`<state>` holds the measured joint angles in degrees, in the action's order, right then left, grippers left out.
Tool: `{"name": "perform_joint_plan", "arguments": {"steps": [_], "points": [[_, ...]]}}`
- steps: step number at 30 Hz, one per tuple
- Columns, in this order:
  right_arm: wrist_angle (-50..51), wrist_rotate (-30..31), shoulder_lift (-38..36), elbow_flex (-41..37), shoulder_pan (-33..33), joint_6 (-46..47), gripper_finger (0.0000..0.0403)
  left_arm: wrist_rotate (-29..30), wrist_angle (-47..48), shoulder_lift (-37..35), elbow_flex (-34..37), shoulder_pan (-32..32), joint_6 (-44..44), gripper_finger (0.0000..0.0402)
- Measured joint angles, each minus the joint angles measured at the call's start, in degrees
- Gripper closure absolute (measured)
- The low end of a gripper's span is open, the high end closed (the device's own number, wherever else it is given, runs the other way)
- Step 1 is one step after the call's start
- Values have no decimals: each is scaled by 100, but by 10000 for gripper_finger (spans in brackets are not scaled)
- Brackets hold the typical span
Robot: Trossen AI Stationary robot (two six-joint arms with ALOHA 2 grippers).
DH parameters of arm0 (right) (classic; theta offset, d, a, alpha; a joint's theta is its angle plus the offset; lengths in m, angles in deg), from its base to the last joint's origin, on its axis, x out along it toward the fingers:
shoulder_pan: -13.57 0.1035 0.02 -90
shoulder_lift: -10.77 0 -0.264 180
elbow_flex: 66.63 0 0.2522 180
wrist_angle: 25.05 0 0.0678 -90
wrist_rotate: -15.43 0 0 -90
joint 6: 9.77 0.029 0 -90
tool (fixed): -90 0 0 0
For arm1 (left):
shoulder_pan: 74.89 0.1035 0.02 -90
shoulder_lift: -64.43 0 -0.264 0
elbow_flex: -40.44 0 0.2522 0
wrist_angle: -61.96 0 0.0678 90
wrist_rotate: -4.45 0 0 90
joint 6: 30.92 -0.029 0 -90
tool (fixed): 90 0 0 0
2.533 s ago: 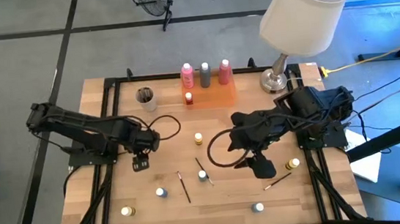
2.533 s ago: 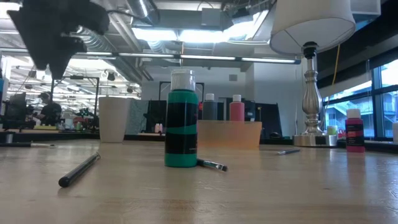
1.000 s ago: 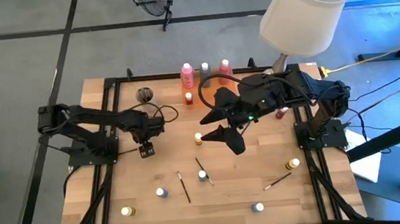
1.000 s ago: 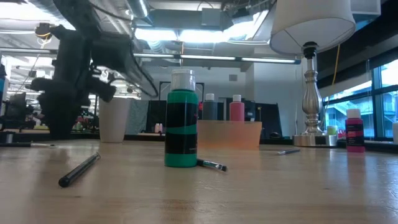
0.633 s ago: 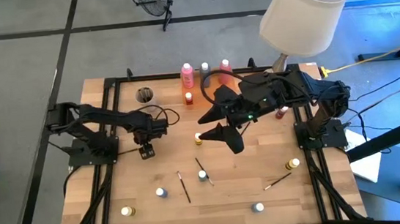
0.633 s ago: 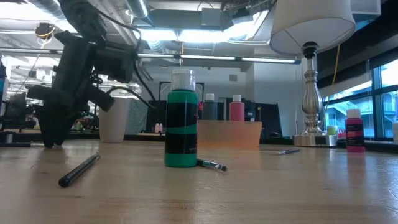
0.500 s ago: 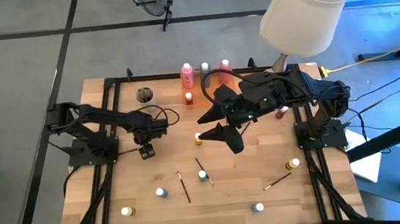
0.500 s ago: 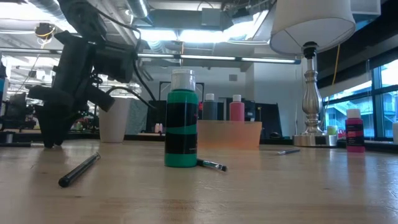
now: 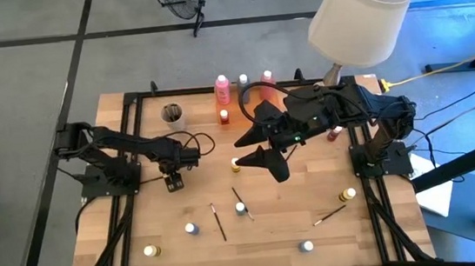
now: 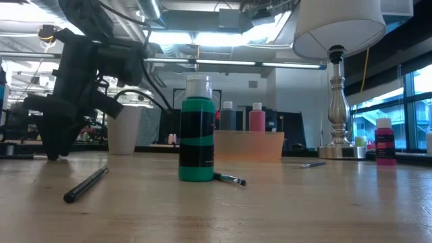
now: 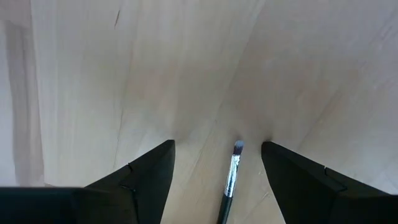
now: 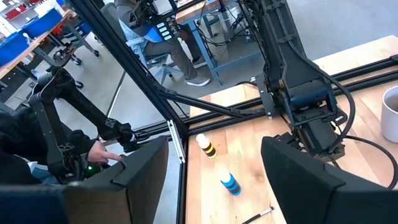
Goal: Pick & Place Paint Supplies
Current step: Put the silver paint brush into the white cup
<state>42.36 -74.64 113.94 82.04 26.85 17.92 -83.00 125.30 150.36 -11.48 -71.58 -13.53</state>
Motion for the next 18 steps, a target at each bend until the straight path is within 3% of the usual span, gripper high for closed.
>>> {"name": "perform_joint_plan", "arguments": {"steps": [7,18], "points": [[11,-13,0,0,57,-115,141,-356,-67,9,1,121,2,158],[11,-59,0,0,74,-261,141,-358,-66,11,2,133,-28,158]]}}
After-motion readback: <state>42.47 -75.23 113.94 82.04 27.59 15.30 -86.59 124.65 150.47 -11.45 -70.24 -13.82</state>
